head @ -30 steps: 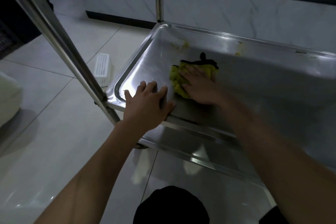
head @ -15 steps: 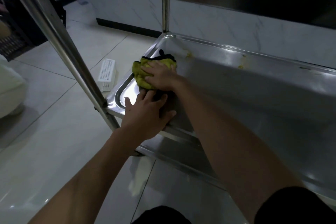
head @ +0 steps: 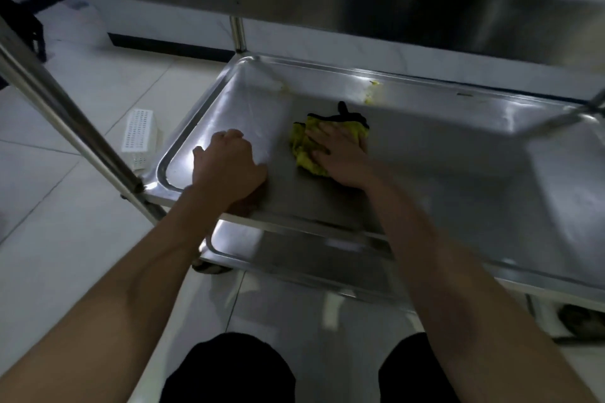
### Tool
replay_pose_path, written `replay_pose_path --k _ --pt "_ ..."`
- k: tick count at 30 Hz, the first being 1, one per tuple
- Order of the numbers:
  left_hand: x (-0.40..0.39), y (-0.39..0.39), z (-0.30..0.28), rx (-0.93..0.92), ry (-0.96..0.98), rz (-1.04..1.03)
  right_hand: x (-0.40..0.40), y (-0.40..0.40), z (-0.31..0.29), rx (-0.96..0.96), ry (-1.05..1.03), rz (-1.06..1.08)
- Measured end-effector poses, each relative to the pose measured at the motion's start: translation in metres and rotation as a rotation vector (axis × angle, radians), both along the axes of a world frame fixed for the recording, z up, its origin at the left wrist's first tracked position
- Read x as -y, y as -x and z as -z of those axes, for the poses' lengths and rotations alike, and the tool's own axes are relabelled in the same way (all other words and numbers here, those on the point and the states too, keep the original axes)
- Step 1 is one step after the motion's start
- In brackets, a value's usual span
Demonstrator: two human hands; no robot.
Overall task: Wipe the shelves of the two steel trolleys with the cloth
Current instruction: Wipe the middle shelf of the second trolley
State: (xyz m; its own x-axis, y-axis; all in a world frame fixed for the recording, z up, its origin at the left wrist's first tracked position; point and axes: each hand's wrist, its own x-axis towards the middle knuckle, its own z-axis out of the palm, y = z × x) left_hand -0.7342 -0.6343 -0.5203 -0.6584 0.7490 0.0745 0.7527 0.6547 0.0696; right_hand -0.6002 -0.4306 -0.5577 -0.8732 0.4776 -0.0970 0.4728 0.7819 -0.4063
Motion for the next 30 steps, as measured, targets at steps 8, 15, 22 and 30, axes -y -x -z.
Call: replay_pose_path --k 8,15,22,30 --pt "-0.028 0.003 0.0 -0.01 -0.089 0.081 -0.074 -0.145 0.0 0.059 -0.073 0.251" --pt "-0.031 0.003 0.012 0.059 -0.104 0.16 -0.104 -0.164 -0.005 0.127 -0.049 0.35" --pt "-0.037 0.01 0.013 0.036 -0.02 0.223 -0.094 -0.068 -0.001 0.086 -0.051 0.203" --pt "-0.033 0.008 0.023 0.019 -0.043 0.224 -0.037 0.081 -0.005 0.005 -0.084 -0.117"
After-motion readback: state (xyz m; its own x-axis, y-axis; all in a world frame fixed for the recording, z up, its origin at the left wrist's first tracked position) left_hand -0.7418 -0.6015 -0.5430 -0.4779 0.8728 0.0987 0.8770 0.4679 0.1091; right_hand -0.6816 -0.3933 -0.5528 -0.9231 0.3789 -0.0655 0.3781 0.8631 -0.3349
